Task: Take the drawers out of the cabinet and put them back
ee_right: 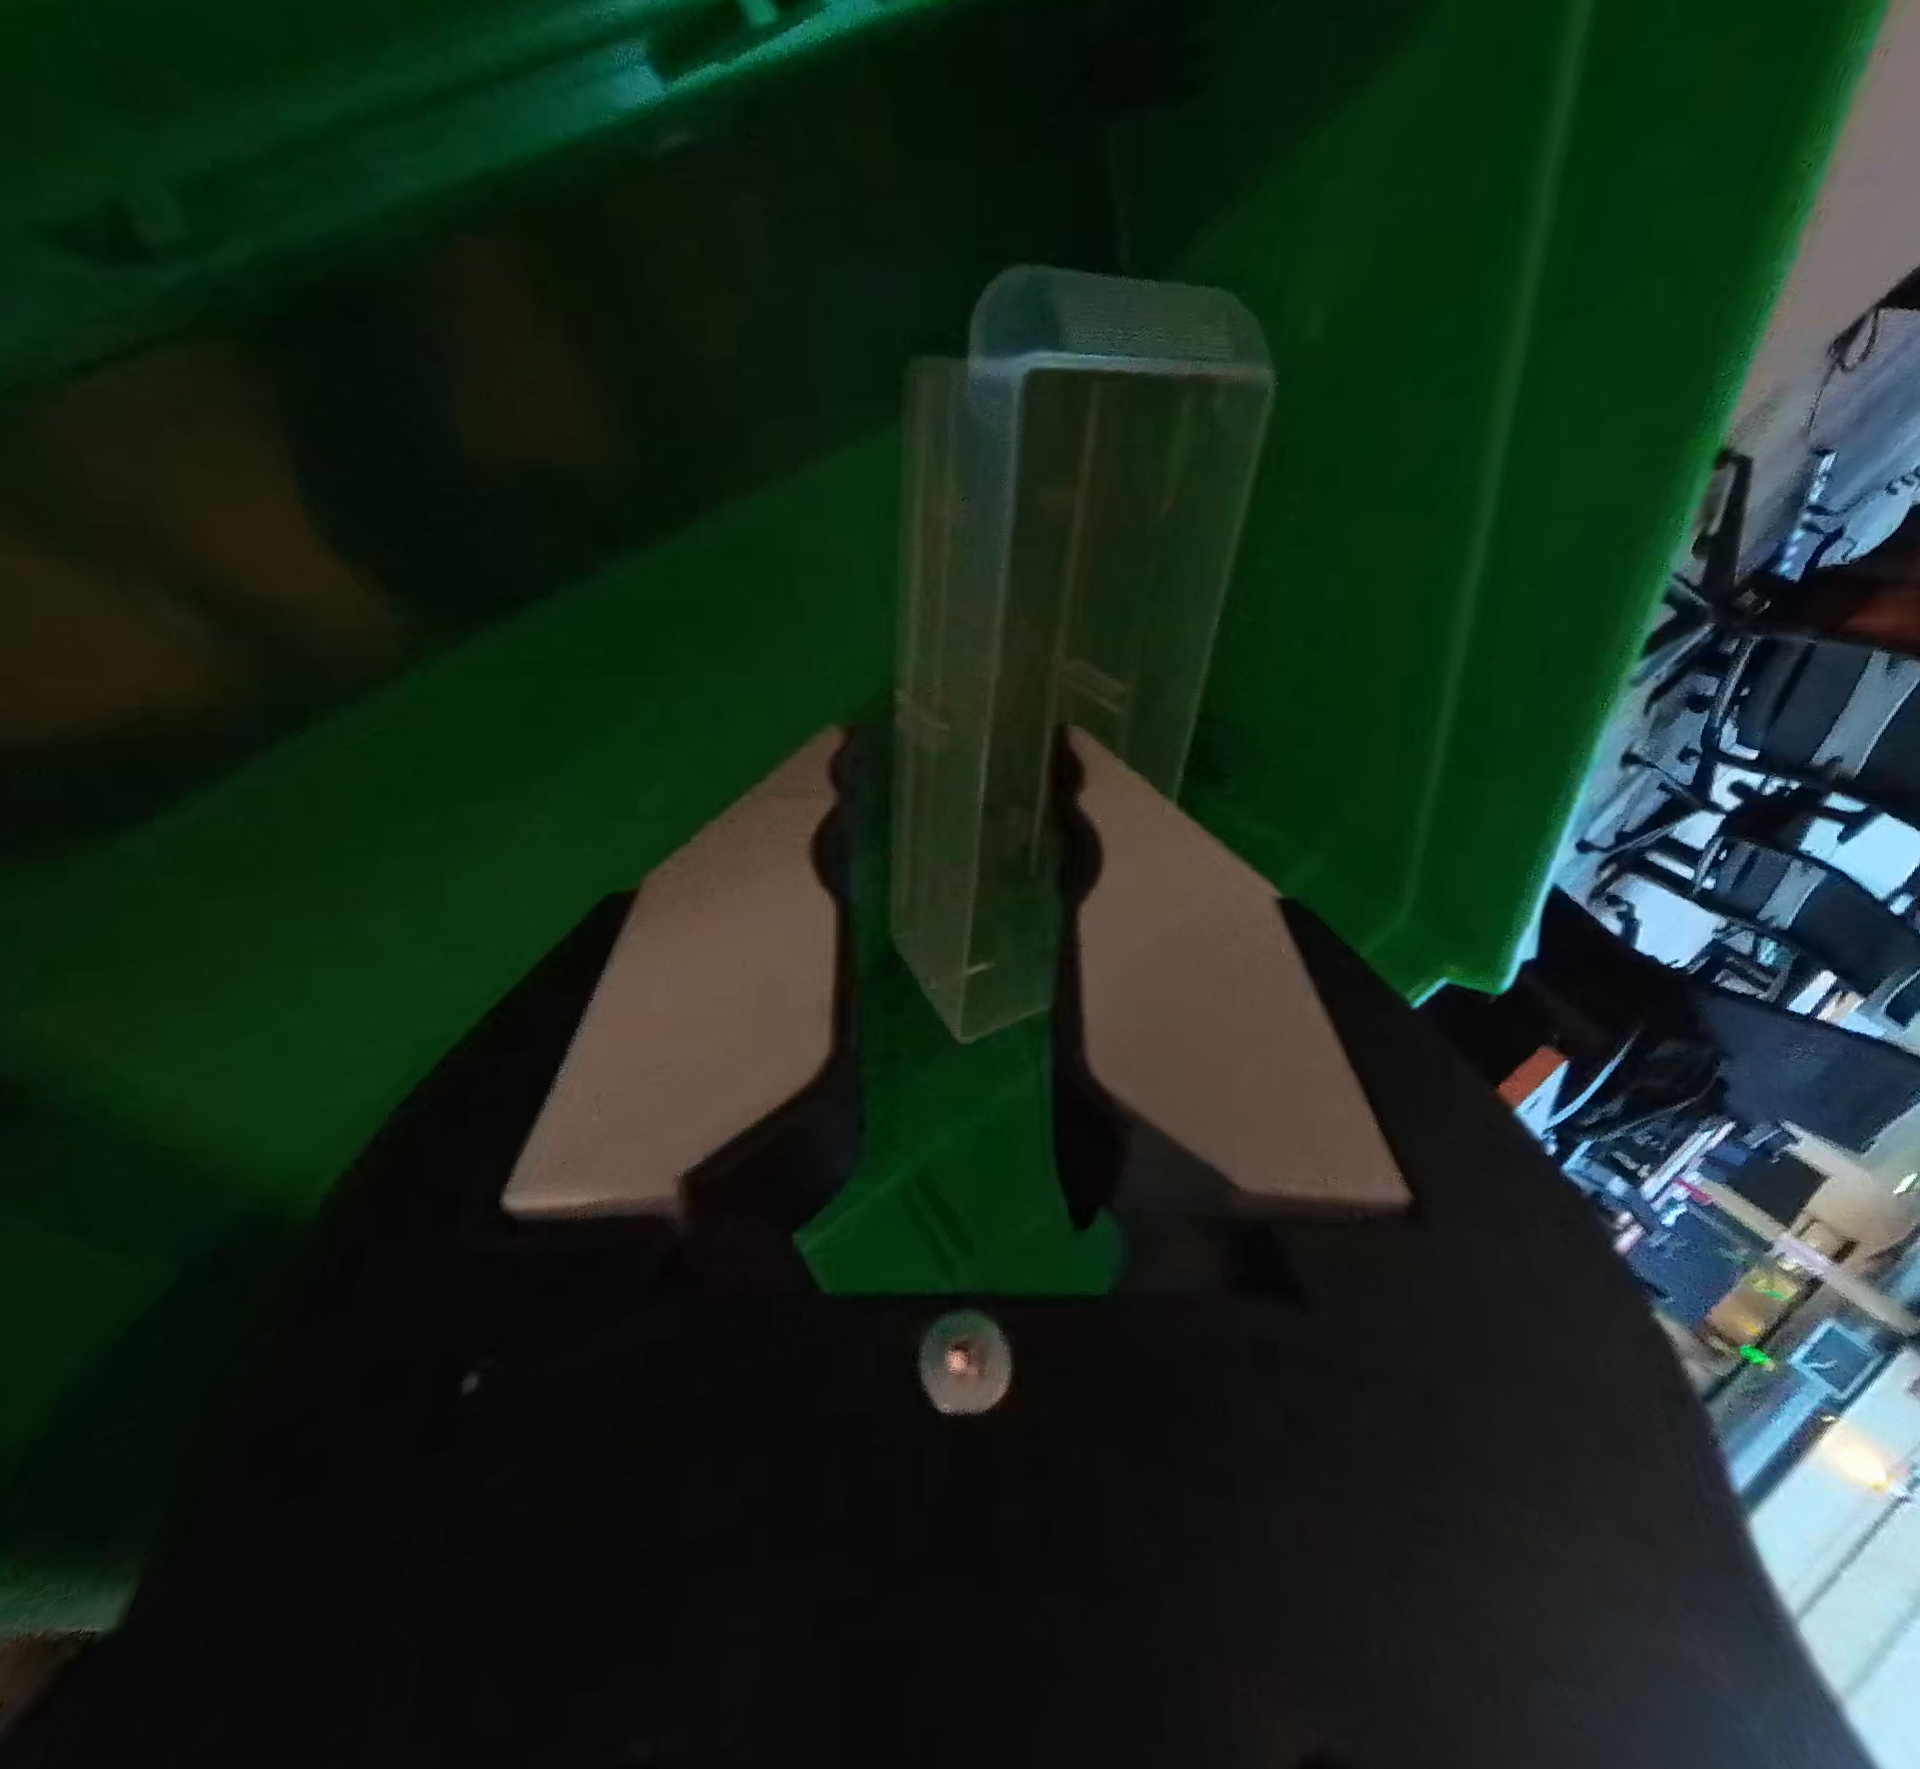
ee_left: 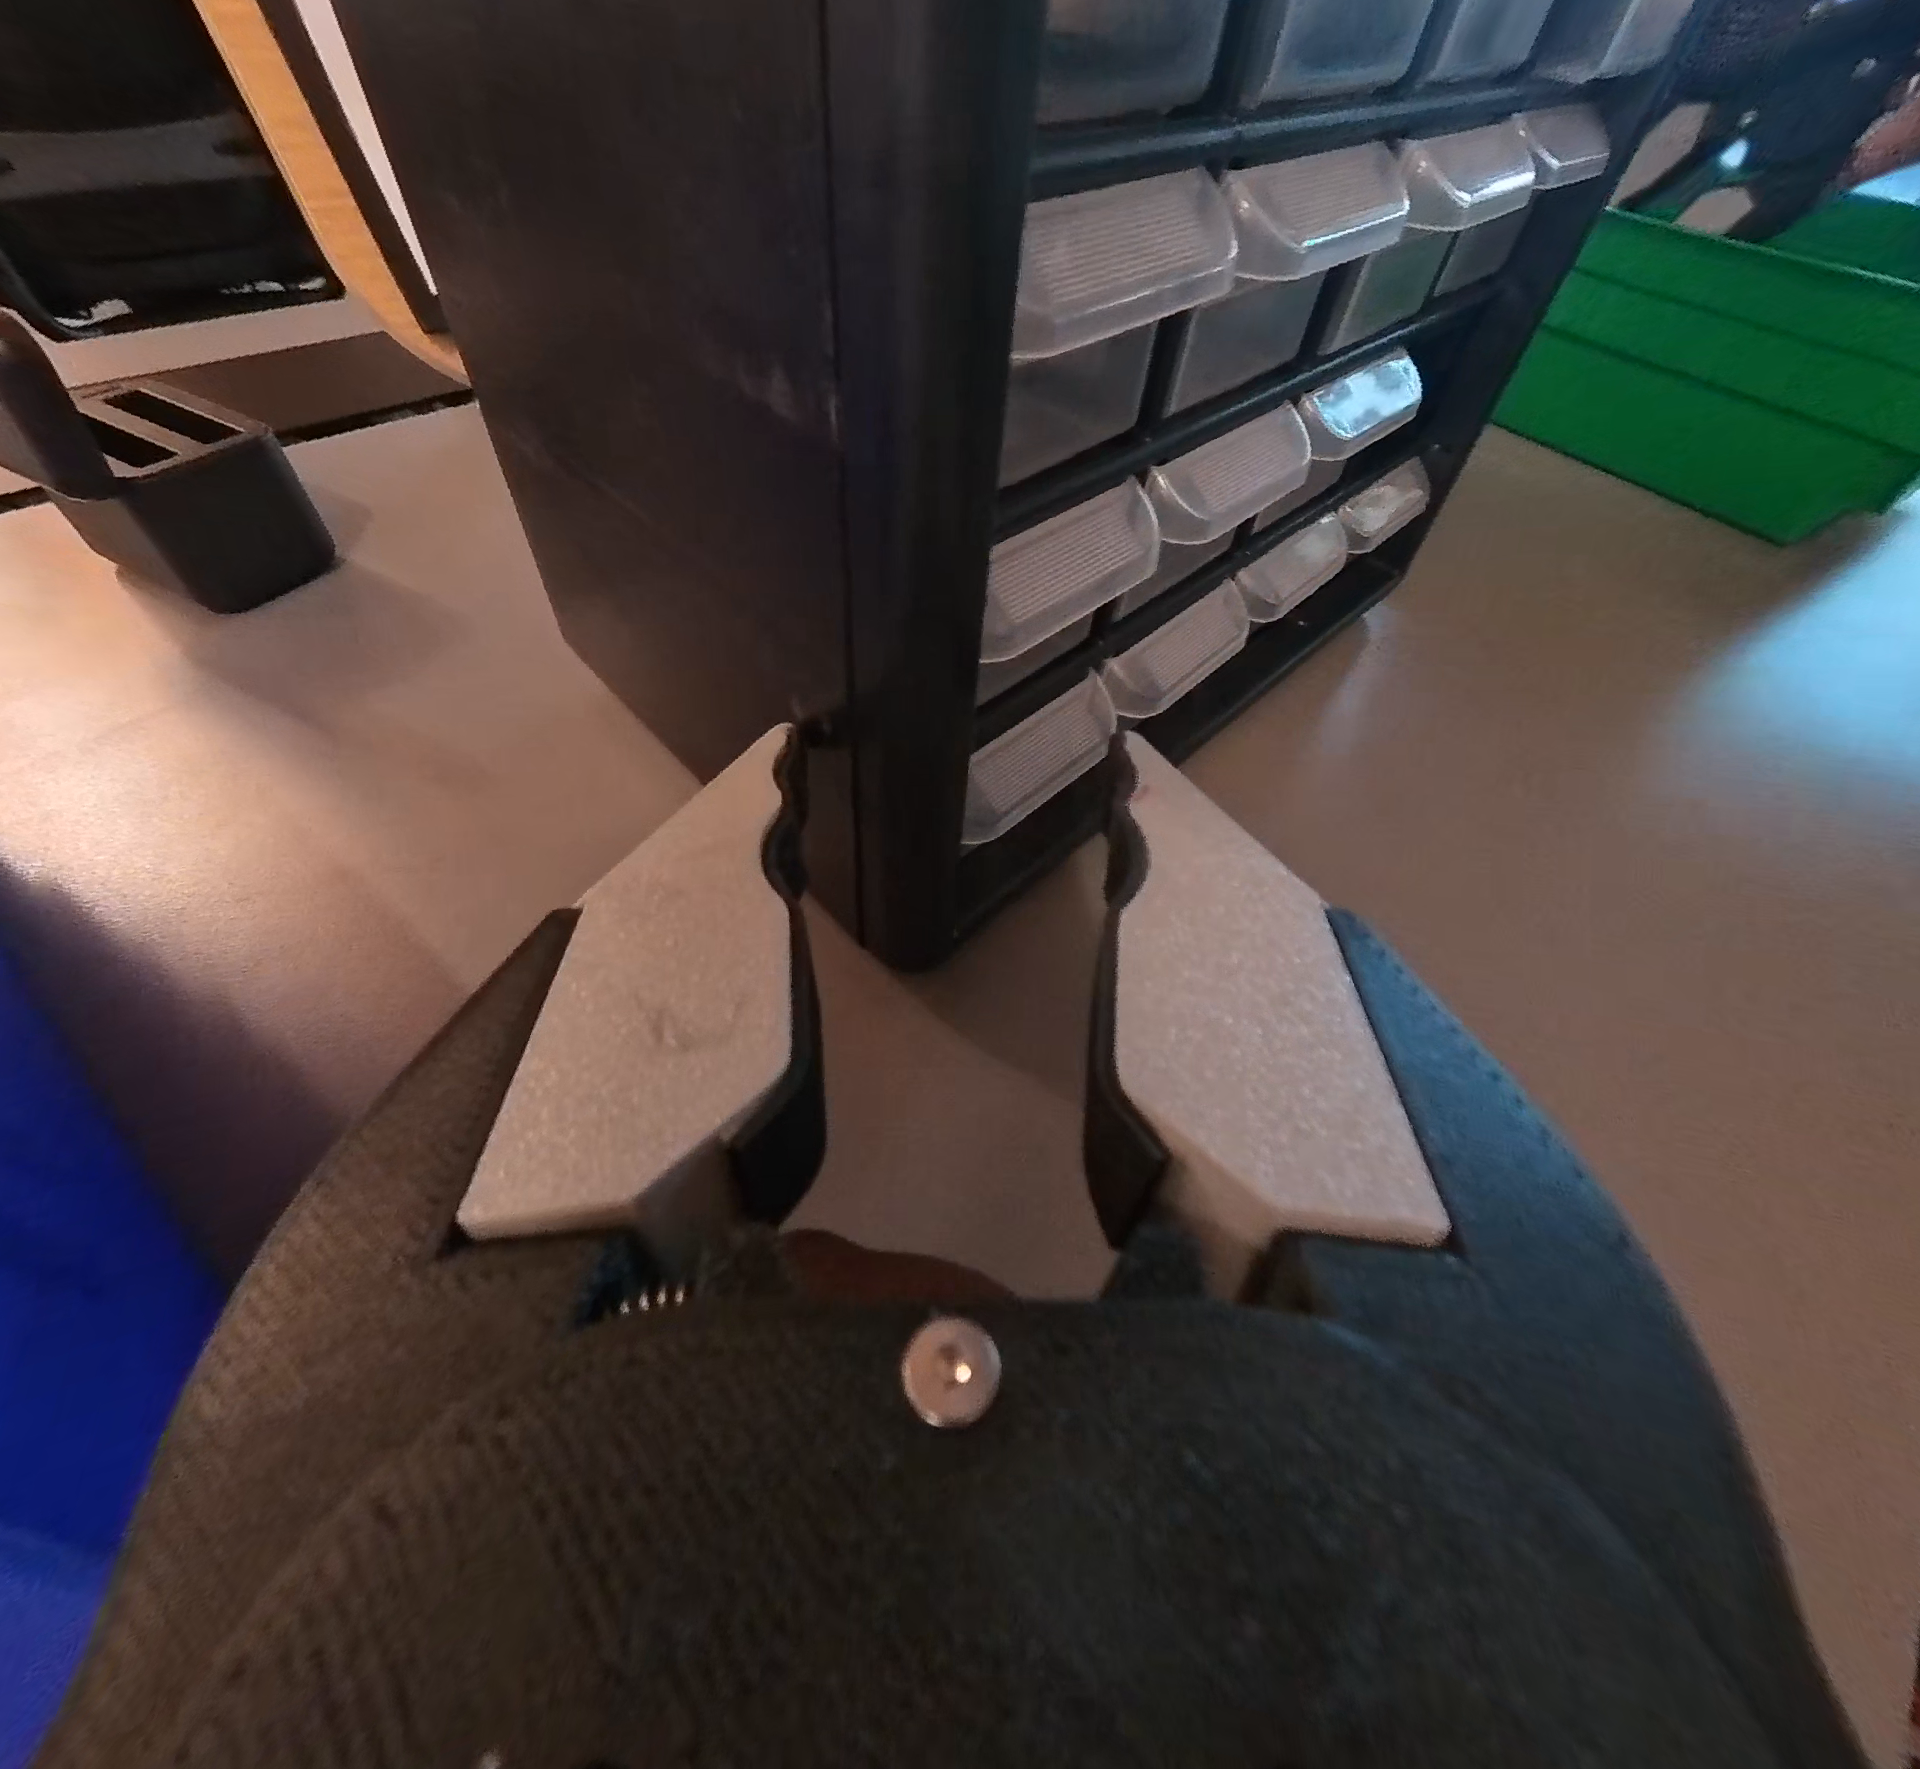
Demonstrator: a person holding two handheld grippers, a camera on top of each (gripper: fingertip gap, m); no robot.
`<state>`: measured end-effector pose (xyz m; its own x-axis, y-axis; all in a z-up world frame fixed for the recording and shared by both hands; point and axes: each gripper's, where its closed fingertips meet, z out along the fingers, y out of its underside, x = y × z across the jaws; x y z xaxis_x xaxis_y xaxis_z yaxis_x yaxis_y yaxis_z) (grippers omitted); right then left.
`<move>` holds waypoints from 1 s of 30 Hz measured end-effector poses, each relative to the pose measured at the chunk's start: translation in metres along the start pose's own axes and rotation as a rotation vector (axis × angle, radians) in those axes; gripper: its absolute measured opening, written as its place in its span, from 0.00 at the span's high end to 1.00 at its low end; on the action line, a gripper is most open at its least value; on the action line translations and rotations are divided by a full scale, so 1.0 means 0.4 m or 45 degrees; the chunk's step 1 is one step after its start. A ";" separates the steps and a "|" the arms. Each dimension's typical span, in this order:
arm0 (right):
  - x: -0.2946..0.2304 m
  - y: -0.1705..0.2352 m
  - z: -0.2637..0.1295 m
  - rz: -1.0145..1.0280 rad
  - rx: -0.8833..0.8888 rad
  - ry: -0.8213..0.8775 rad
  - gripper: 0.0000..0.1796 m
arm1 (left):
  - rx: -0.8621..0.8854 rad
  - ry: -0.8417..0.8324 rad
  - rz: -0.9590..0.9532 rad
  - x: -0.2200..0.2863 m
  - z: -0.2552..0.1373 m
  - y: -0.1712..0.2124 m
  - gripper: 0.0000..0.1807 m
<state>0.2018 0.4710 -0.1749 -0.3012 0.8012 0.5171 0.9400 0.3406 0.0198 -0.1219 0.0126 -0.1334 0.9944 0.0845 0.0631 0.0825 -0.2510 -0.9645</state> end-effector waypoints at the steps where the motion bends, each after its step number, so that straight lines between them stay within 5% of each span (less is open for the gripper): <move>1: 0.008 -0.001 -0.011 0.040 0.019 0.026 0.77 | 0.000 0.000 0.006 0.002 0.000 0.000 0.69; 8: 0.083 -0.009 -0.276 0.597 0.298 0.399 0.73 | 0.008 -0.028 0.059 0.010 -0.003 -0.002 0.67; 12: -0.032 -0.166 -0.503 0.829 0.870 0.257 0.63 | 0.081 -0.058 0.129 0.017 -0.019 -0.021 0.68; 15: -0.165 -0.261 -0.594 0.780 1.073 0.172 0.62 | 0.115 -0.044 0.129 0.025 -0.039 -0.029 0.66; 24: -0.534 -0.514 -0.545 0.467 1.096 -0.153 0.59 | 0.367 -0.016 0.417 0.071 -0.157 -0.273 0.54; 30: -0.656 -0.680 -0.509 0.356 1.133 -0.308 0.57 | 0.175 0.170 0.722 0.126 -0.098 -0.368 0.51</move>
<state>0.0578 0.0681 -0.1417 -0.2033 0.9559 0.2120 0.5469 0.2904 -0.7852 -0.0812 0.0159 0.0220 0.8812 -0.1507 -0.4480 -0.4639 -0.0940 -0.8809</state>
